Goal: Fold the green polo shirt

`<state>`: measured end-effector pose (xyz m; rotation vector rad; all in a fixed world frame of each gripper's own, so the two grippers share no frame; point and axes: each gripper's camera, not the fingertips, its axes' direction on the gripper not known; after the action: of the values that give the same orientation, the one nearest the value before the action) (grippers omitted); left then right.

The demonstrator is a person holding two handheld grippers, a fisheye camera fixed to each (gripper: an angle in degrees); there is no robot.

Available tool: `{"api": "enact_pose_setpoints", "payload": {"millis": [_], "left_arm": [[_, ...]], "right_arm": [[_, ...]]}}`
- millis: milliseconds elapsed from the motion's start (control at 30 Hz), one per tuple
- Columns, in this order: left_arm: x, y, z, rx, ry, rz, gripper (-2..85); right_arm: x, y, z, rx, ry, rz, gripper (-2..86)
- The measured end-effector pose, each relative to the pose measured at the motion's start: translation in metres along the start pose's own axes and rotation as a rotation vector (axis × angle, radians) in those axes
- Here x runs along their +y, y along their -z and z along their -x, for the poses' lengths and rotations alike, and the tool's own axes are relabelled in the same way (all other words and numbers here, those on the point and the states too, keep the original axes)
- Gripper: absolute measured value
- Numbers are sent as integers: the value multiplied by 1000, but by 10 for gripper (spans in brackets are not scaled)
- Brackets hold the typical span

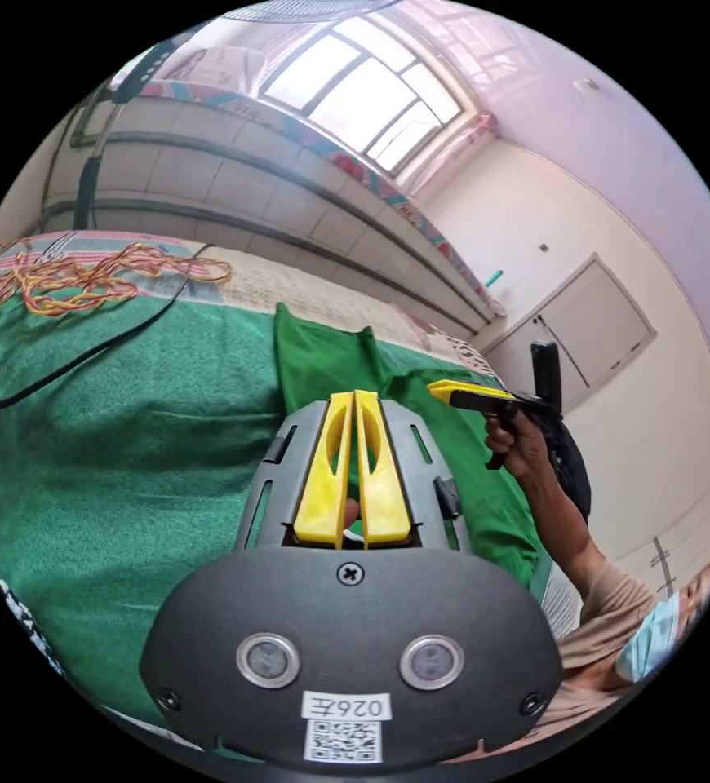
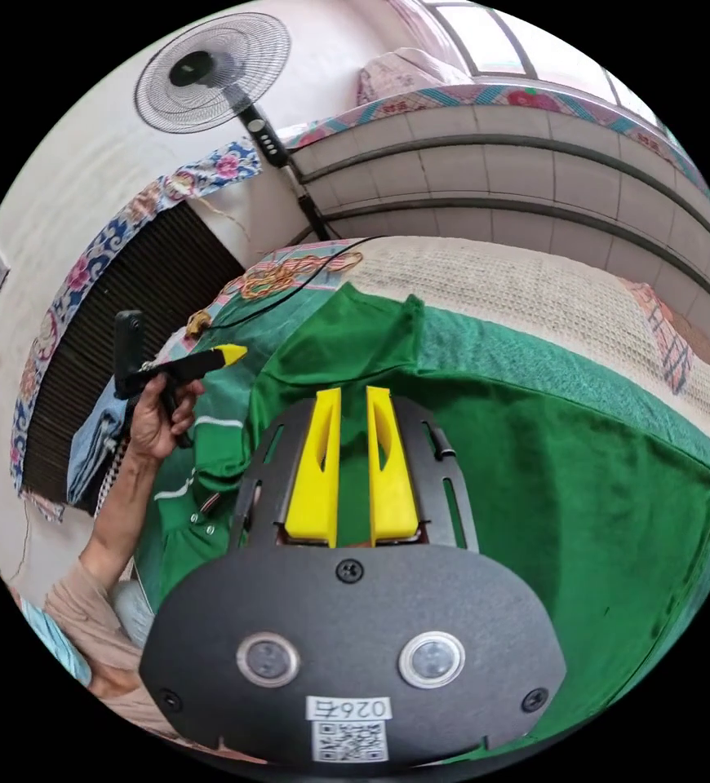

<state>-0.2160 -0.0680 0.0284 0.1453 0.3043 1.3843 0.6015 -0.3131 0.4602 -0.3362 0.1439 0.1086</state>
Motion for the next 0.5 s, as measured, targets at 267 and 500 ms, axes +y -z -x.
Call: {"api": "enact_pose_setpoints", "payload": {"millis": [267, 500], "left_arm": [[-73, -103, 6, -197, -8, 132, 87], [-73, -41, 13, -63, -20, -47, 48]], "right_arm": [[-70, -87, -15, 97, -121, 9, 99], [-51, -71, 10, 200, -67, -73, 113]]}}
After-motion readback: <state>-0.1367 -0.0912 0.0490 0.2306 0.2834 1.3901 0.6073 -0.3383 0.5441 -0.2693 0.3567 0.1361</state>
